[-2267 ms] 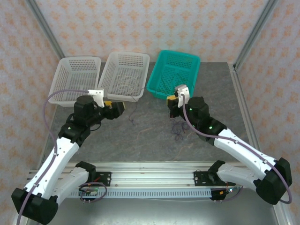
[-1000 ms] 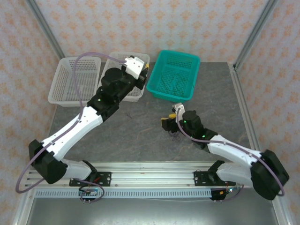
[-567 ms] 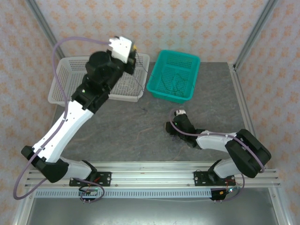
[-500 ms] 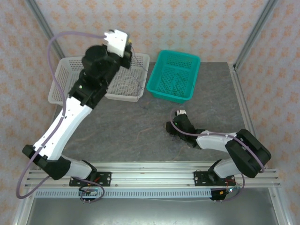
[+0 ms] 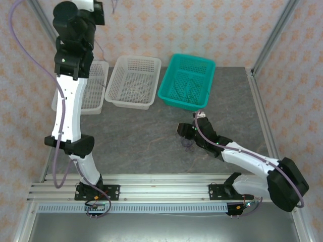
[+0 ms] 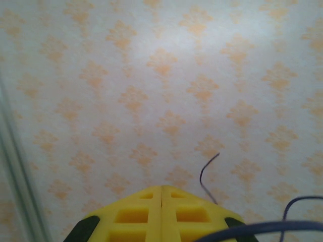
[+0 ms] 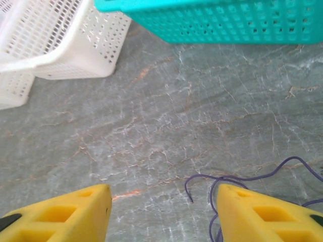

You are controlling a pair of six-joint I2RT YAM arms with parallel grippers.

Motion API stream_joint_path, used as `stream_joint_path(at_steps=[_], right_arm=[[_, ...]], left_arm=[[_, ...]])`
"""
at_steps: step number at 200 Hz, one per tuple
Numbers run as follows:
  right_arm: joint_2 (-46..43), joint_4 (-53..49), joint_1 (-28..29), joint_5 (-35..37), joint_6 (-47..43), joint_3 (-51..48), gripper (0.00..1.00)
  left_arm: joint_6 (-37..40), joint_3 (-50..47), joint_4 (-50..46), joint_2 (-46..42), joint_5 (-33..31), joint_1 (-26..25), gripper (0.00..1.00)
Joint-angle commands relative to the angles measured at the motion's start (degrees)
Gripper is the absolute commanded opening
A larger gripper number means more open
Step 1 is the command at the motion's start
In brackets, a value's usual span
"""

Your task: Untangle the cables

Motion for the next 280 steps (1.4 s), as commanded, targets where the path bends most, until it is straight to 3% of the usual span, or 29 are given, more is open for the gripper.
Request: stream_joint_path(at_steps=[1,56,91,126,141,159,181,208,240,259,280], right_arm=[[-2.4,-6.0,-0.2,0.5,1.6,2.0,0.59],[-4.2,-10.0,-0.2,1.2,2.4,3.6,0.63],[-4.2,-10.0,-0.2,0.2,4.1,3.2,0.64],[-5.5,-11.8,-0.3,0.2,4.0,3.0,0.65],[-6.2,-11.8,-0.3,0.7,3.7,2.9,0.66],[-6.9,-11.8,-0.3,0.7,3.6,3.0,0.66],[-7.7,-12.3,-0.3,0.7,4.0,2.7,0.66],[-7.9,-13.4,-0.4,0.6,4.4,2.9,0.67],[-7.8,-16.6,-1.3,3.4,8.2,3.3,0.68],[-7.2,-20.0,-4.1,4.2,12.7,3.9,0.70],[-5.3,-25.2,-7.3,5.2,17.4,5.6,0.70]], left_arm=[[2.3,5.0,-2.8,4.9,-4.8,4.5,0.00],[-5.4,3.5,-9.8,12.7,-5.5,15.6,0.00],[-13.4,-12.1,-6.4,12.8,-5.3,20.0,0.00],[-21.0,-18.5,-9.9,14.1,-6.2,23.2,0.00],[-23.1,-21.5,-11.0,13.8,-8.6,23.4,0.16],[-26.5,-28.6,-8.6,11.2,-10.1,24.1,0.43],[-29.8,-38.7,-3.2,5.0,-8.0,24.7,0.61],[-35.7,-45.3,-2.8,-3.2,-5.1,24.6,0.66],[-44.2,-63.1,10.7,-18.3,6.9,22.9,0.64],[-44.6,-70.0,14.7,-26.1,11.3,17.2,0.64],[-42.4,-75.7,16.5,-32.4,14.7,7.2,0.64]])
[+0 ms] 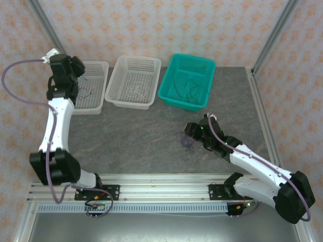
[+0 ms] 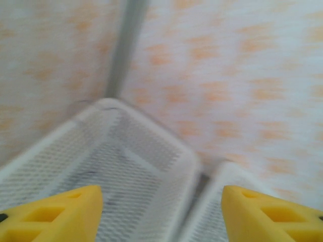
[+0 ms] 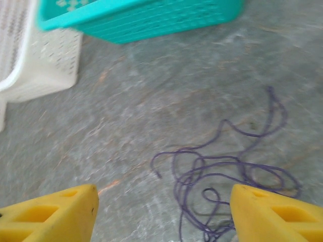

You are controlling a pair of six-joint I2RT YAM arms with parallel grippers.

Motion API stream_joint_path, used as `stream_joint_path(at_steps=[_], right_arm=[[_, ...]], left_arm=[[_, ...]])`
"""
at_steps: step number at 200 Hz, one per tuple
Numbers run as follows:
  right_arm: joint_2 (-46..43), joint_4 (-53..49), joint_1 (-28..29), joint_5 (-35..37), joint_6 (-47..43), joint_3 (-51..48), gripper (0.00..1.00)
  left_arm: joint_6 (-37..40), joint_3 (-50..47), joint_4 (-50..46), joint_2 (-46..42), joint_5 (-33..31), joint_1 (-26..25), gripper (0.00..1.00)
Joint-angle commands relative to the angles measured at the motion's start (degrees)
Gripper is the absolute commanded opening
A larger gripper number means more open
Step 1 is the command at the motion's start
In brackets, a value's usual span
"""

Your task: Untangle the cables

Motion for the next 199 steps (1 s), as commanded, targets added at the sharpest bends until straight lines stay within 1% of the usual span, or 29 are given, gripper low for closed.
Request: stream_joint_path(at_steps=[1,20,41,54,65,84,97,108,119,132,147,153,160,173,176,180,186,190,199], right_arm=[[1.7,-8.1,-3.1,3.2,6.9,3.4,0.70],[5.1,-11.8,-5.2,2.6,7.5,5.5,0.71],[9.9,-12.9,-7.3,0.0,7.4,7.2,0.72],[13.5,-13.4,-8.1,-0.8,7.8,8.5,0.72],[16.6,-13.7,-8.3,-1.5,8.4,9.6,0.75],[21.9,-12.0,-8.3,-5.6,10.0,10.6,0.80],[25.8,-8.6,-8.3,-10.5,11.0,10.6,0.82],[29.5,-7.1,-8.2,-12.7,12.1,11.4,0.83],[32.7,-7.3,-7.6,-13.0,11.8,13.1,0.83],[35.9,-8.8,-6.5,-10.4,11.2,15.5,0.83],[39.3,-12.3,-4.8,-5.2,9.6,18.8,0.77],[40.6,-14.1,-4.2,-2.9,8.9,20.0,0.72],[41.9,-15.2,-3.9,-1.1,8.1,20.8,0.65],[43.0,-15.5,-3.9,0.1,7.5,20.6,0.47],[43.0,-15.1,-3.9,0.0,7.2,20.3,0.41],[42.7,-14.5,-3.9,-0.1,7.0,20.0,0.35],[42.1,-13.7,-3.9,-0.5,6.8,19.2,0.29],[41.6,-12.9,-3.9,-0.7,6.6,18.8,0.23],[40.3,-11.8,-4.0,-1.1,6.0,18.0,0.18]], left_arm=[[-0.9,-6.1,6.7,-4.9,7.8,-9.8,0.64],[2.1,-10.8,7.1,-8.1,7.5,-21.2,0.63],[4.6,-16.1,9.1,-8.6,6.1,-33.2,0.63],[6.4,-18.6,9.3,-7.7,5.0,-39.4,0.62],[7.9,-20.8,10.0,-6.8,4.8,-43.3,0.62],[7.1,-25.0,12.4,-5.9,5.7,-46.8,0.62],[6.6,-27.6,14.0,-6.0,5.9,-48.2,0.62],[6.9,-29.3,14.6,-6.5,6.2,-48.9,0.62],[7.4,-30.6,15.0,-7.1,6.1,-49.2,0.63],[8.3,-31.4,14.9,-8.0,5.4,-49.3,0.63],[9.9,-30.9,13.3,-8.6,4.2,-49.2,0.63],[10.3,-30.6,12.5,-8.7,3.6,-49.2,0.63],[10.9,-30.4,11.9,-8.9,3.1,-49.2,0.64],[11.5,-30.3,11.3,-9.2,2.7,-49.1,0.64],[11.7,-30.3,11.3,-9.2,2.8,-49.2,0.64],[12.1,-30.3,11.2,-9.1,3.1,-49.2,0.64],[12.7,-30.2,11.1,-8.8,3.9,-49.2,0.64],[13.1,-30.3,11.0,-8.3,4.7,-49.1,0.65],[14.2,-30.0,10.8,-7.1,7.1,-49.2,0.65]])
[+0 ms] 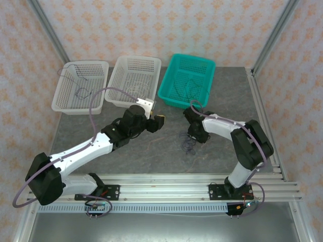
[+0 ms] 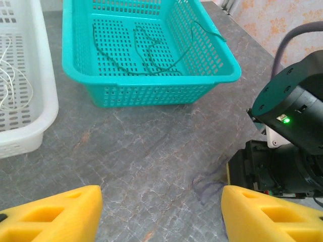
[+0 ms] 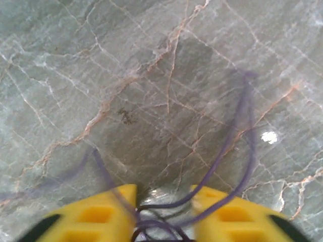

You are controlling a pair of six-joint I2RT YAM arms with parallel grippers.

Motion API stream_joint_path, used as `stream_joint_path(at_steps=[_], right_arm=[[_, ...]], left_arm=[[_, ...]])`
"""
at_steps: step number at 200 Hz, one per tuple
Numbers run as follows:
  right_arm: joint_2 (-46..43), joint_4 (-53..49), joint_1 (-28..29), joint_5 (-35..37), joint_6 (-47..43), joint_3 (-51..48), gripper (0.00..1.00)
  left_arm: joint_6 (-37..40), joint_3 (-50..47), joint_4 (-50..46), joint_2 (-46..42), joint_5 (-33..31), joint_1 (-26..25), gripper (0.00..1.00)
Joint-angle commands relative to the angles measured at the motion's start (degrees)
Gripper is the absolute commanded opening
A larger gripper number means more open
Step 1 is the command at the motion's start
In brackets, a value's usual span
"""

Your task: Untangle the cables

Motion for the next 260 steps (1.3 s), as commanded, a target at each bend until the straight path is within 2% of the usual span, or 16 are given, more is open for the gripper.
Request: stream_joint_path(at_steps=[1,22,48,67,110,133,160,182,198,213,228,242,260], right_arm=[[1.1,8.9,0.4,-0.8,-1.7,-2.7,0.17],[-2.2,9.9,0.3,-3.0,-5.1,-3.0,0.09],[-6.8,12.8,0.3,-10.2,-9.6,-3.7,0.07],[-10.0,13.2,0.2,-14.2,-11.7,-3.9,0.06],[-15.5,11.8,0.2,-18.3,-15.5,-3.2,0.06],[-17.0,9.3,0.1,-17.1,-16.1,-1.9,0.06],[-17.7,6.9,0.1,-14.5,-15.1,-0.8,0.06],[-17.6,5.2,-0.3,-13.2,-13.6,0.0,0.06],[-17.5,5.5,-0.6,-12.8,-12.5,-0.1,0.06],[-17.2,6.1,-1.0,-12.7,-11.5,-0.3,0.05],[-16.8,6.4,-1.4,-13.0,-10.7,-0.2,0.05],[-16.6,6.7,-1.5,-13.6,-10.3,-0.1,0.05],[-16.6,7.0,-1.4,-14.4,-9.8,-0.3,0.05]], left_arm=[[4.2,1.2,-0.3,1.2,2.6,-0.2,0.65],[4.7,1.5,0.6,6.1,8.0,-0.2,0.66],[4.2,0.8,5.6,11.4,12.5,-0.3,0.66],[5.4,0.9,7.4,14.0,12.9,-0.2,0.67],[13.5,1.6,6.9,16.4,16.1,0.0,0.69],[14.1,1.4,7.2,16.6,19.0,0.6,0.69],[8.1,-1.1,11.0,14.6,18.0,0.7,0.69],[-2.4,-4.3,15.6,9.2,17.3,0.3,0.67],[-9.4,-5.8,16.4,6.0,15.7,-2.0,0.64],[-13.0,-6.2,15.3,4.5,13.7,-5.7,0.58],[-16.0,-6.9,15.9,4.4,11.7,-9.4,0.47],[-20.3,-8.4,19.5,5.8,10.7,-10.6,0.39],[-21.6,-8.9,22.7,9.0,9.0,-10.8,0.37]])
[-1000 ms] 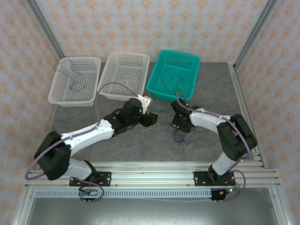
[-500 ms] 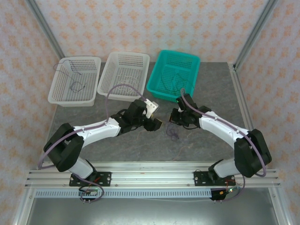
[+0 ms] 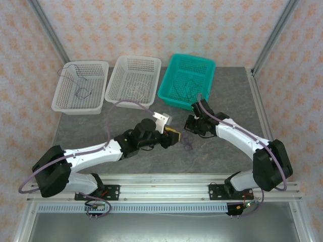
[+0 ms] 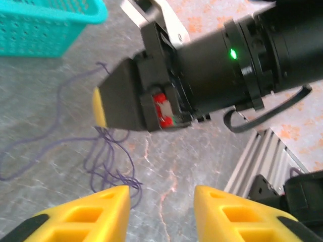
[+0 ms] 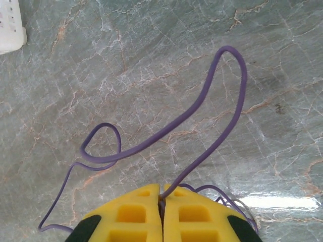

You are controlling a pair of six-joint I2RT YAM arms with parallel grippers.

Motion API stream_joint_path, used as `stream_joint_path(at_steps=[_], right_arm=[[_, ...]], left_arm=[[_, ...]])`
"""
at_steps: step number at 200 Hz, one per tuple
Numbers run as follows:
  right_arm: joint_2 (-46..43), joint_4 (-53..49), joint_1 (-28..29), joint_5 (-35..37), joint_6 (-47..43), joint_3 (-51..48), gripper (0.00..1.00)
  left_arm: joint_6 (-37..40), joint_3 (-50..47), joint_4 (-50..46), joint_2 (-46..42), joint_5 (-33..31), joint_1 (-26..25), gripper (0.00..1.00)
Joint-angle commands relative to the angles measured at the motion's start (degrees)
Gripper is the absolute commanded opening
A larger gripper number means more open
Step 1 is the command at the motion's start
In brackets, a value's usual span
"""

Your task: Untangle the cables

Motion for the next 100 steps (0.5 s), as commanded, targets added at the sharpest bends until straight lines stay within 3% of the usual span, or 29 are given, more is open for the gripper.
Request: stream_joint_path(at_steps=[1,33,63,100], right_arm=[[-0.4,-0.7,-0.2,0.2,1.6,1.3,0.05],[-1.1,-1.5,-0.2,-0.9,1.4,1.1,0.05],[-2.3,-1.6,-0.2,-1.1,1.8,-0.1,0.05],[-2.8,-0.6,-0.2,-1.5,2.7,-1.1,0.05]], left_arm=[[-6.6,-1.7,5.1,3.9,-4.5,0.1,0.37],[-2.0,2.3,5.1,10.2,-5.8,1.4,0.37],[0.2,4.5,7.2,16.0,-0.9,4.9,0.37],[2.7,7.2,10.0,20.3,4.1,5.1,0.38]])
